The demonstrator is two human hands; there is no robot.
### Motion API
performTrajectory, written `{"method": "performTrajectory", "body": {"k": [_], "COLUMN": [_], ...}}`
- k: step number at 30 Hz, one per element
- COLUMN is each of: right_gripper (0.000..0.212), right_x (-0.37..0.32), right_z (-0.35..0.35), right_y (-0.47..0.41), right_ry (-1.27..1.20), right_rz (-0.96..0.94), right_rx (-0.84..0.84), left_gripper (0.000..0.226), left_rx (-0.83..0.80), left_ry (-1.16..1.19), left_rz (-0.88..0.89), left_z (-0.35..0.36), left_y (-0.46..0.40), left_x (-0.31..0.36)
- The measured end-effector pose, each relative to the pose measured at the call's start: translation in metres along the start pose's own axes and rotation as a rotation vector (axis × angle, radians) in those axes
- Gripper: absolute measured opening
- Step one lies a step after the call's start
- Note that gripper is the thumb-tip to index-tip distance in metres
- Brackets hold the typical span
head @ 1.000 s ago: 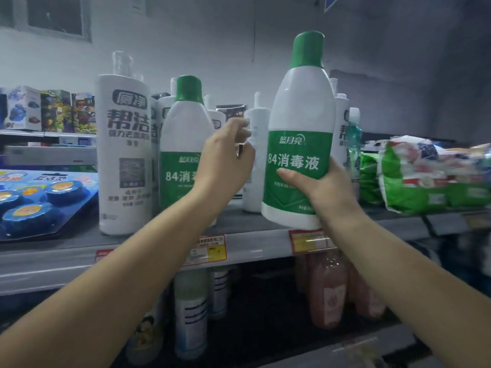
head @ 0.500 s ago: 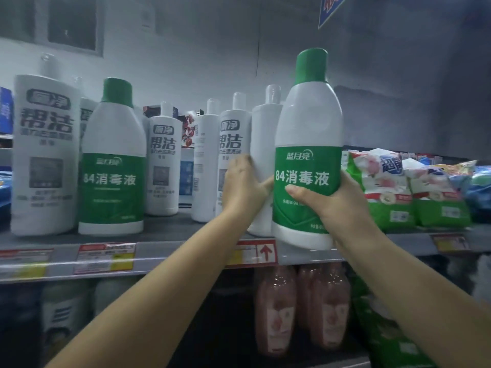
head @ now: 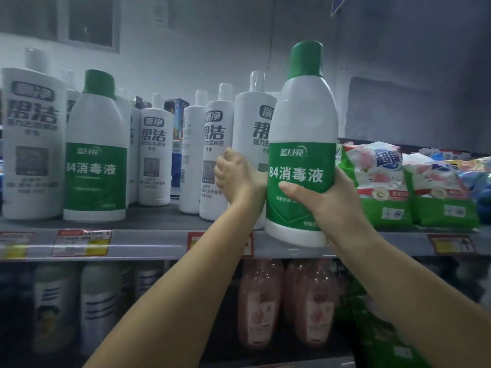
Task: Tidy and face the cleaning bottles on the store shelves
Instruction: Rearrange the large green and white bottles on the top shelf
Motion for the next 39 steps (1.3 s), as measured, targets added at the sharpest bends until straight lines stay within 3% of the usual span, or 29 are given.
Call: {"method": "performTrajectory", "body": {"k": [5,15,24,35,39], "right_gripper": [0.044,0.029,0.033,0.032,0.036], "right_x": [-0.009,-0.037,-0.031,-0.019,-0.008], "right_z": [-0.003,0.021,0.064,0.093,0.098], "right_y": [-0.005,-0.011,-0.01,-0.017,-0.022], "right_ry": [-0.018,-0.172,-0.221,-0.223,-0.199], "right_rz": [-0.024,-0.068,-0.04,-0.038,-0.028], "right_rx": [-0.025,-0.066,-0.113,-0.15,-0.129], "left_gripper": [0.089,0.072,0.075,0.076,0.089], "left_rx": [-0.033,0.07,0.232,0.206,0.199], "left_ry": [0.165,0.326,0.04,-0.156,-0.176], "left_rz": [0.061,0.16,0.217,0.106,0.06], "left_z": [-0.006,-0.072,-0.1,-0.081,-0.076], "left_y": [0.002,-0.042,-0.073,-0.086,-0.093], "left_x": [0.002,0.021,-0.042,-0.087,-0.092]}}
Point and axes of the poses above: each hand's wrist, its own y-axis away from the middle knuckle, its own z-axis out of the palm, x = y × z, the point moved 3 cm from there along -y, towards the middle knuckle, and after that the axes turned 2 degrees about x, right-handed, at the moved point
